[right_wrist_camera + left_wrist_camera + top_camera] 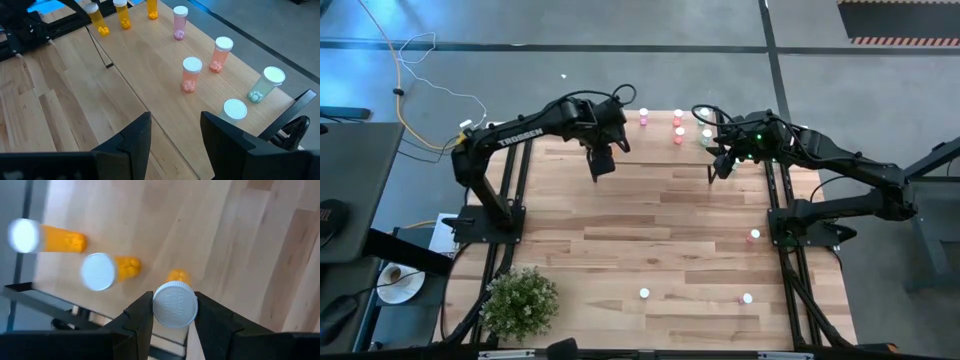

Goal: Pick and place medicine bottles onto shelf by color
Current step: Put the orange pill bottle on the shelf aligned with the other orange pill bottles

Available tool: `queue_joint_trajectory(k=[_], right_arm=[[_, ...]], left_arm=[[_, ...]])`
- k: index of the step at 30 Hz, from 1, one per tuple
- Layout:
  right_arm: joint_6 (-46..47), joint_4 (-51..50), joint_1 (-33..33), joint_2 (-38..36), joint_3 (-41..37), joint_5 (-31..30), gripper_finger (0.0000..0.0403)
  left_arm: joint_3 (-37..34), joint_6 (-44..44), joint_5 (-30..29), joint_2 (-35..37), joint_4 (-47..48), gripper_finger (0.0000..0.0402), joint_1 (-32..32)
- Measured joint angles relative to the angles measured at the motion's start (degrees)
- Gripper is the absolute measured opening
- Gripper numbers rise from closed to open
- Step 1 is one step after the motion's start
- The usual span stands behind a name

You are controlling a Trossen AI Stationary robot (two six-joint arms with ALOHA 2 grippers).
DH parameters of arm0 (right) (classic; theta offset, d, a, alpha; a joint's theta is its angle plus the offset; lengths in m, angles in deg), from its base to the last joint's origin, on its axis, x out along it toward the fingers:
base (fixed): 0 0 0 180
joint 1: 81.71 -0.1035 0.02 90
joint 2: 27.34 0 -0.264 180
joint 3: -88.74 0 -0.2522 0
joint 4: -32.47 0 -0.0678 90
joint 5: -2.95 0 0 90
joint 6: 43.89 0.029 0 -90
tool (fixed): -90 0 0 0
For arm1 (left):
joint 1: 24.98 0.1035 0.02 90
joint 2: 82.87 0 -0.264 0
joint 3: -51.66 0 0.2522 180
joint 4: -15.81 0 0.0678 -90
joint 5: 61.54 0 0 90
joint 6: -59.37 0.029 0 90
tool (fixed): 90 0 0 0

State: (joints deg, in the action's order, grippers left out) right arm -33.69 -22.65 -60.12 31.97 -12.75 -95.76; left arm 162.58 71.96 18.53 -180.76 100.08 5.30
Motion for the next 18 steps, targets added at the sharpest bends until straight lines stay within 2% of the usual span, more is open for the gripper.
queue_joint_trajectory(k=[18], right_arm=[[0.1, 0.0, 0.0, 0.0, 0.0, 0.2, 0.0163]], left_arm=[[0.0, 1.1, 0.4, -1.2, -0.3, 0.0120, 0.1]])
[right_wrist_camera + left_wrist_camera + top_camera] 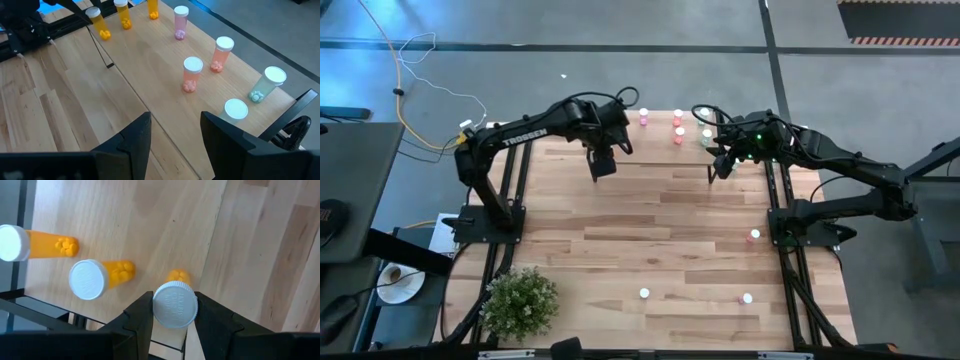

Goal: Pick and place medicine bottles onto shelf by color
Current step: Put the orange pill bottle on the shelf aligned with the other orange pill bottles

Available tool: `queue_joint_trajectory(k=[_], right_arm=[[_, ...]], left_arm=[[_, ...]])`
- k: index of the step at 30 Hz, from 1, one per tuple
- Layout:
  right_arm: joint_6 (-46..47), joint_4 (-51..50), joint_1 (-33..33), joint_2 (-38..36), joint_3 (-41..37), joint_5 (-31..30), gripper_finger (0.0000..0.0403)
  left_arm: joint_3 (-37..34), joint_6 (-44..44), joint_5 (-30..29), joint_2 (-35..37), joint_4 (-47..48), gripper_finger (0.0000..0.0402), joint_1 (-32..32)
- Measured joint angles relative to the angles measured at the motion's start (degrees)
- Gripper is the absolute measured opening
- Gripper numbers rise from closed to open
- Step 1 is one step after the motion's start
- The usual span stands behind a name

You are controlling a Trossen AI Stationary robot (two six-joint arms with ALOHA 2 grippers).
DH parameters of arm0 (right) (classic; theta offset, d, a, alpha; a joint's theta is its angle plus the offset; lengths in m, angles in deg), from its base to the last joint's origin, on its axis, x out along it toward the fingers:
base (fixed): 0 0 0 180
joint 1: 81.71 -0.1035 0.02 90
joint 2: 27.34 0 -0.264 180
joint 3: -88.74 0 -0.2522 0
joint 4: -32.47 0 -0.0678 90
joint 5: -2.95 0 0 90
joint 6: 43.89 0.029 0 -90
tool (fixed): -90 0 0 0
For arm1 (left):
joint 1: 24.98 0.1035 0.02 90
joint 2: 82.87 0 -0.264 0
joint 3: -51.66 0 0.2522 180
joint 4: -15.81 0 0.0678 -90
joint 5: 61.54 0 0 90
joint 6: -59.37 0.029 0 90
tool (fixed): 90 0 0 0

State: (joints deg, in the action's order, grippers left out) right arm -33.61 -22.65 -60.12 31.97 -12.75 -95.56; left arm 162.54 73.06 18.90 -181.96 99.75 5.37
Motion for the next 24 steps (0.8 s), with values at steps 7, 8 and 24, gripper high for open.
queue_joint_trajectory(k=[7, 8, 24], right_arm=[[0.0, 0.0, 0.0, 0.0, 0.0, 0.0, 0.0163], [0.0, 0.0, 0.0, 0.0, 0.0, 0.0, 0.0163], [0.2, 0.0, 0.0, 0.0, 0.0, 0.0, 0.0163]], left_arm=[[0.0, 0.0, 0.0, 0.0, 0.0, 0.0120, 0.0], [0.0, 0.0, 0.0, 0.0, 0.0, 0.0120, 0.0], [0.0, 0.0, -0.1, 0.0, 0.0, 0.0135, 0.0]])
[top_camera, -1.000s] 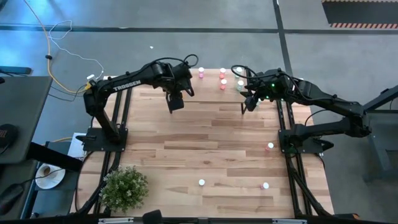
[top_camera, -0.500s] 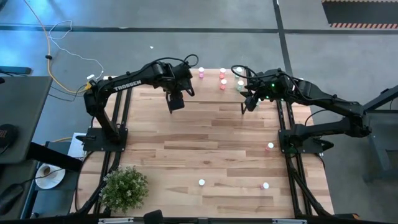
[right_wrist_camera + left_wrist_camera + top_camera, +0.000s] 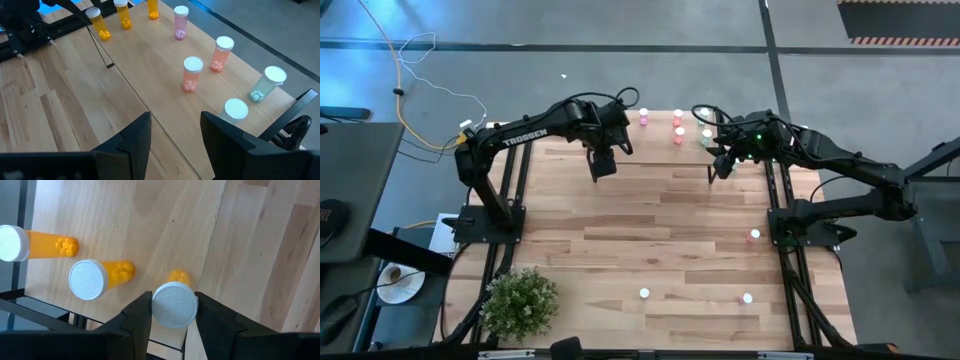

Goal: Pick and place medicine bottles onto shelf by color
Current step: Put the orange pill bottle on the shelf aligned with the other orange pill bottles

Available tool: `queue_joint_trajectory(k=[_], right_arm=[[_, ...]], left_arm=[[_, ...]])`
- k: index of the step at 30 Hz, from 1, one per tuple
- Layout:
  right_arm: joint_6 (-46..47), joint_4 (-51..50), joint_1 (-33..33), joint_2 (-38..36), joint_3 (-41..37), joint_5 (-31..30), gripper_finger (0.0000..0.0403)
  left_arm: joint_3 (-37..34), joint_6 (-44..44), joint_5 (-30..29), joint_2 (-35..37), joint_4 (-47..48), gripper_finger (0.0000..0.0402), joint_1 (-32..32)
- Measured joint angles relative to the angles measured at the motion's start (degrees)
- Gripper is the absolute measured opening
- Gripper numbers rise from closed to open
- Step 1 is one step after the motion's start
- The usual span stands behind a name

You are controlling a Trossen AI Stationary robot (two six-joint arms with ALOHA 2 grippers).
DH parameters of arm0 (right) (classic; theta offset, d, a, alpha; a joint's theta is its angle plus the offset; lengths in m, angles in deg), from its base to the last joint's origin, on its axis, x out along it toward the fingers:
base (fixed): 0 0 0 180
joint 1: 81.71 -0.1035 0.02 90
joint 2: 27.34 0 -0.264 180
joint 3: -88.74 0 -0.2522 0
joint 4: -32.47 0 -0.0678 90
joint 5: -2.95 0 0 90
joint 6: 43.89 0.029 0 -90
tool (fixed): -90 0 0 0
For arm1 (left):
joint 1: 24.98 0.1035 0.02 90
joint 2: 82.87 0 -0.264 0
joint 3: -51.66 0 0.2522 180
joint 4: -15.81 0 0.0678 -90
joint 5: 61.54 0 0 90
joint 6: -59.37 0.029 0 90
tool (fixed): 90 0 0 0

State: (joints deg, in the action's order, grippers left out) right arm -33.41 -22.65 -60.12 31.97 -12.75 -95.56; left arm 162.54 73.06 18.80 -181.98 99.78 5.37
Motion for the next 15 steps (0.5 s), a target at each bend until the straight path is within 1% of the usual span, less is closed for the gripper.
queue_joint_trajectory(k=[15], right_arm=[[0.0, 0.0, 0.0, 0.0, 0.0, 0.1, 0.0163]], left_arm=[[0.0, 0.0, -0.2, 0.0, -0.3, 0.0141, 0.0]])
